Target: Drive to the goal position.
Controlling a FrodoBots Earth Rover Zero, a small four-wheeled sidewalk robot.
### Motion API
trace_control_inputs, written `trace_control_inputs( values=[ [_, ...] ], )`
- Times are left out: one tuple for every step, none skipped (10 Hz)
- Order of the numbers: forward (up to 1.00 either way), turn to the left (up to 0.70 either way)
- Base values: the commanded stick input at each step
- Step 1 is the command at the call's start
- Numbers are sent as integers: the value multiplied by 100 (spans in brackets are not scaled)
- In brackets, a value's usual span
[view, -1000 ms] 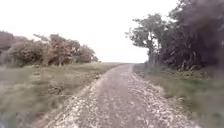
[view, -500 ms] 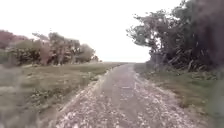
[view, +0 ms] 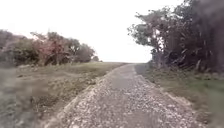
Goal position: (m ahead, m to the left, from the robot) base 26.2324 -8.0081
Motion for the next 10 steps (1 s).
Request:
trace_control_inputs(
  values=[
    [100, 0],
    [100, 0],
    [100, 0],
    [100, 0],
    [100, 0],
    [100, 0],
    [100, 0],
    [100, 0],
    [100, 0],
    [100, 0]
  ],
)
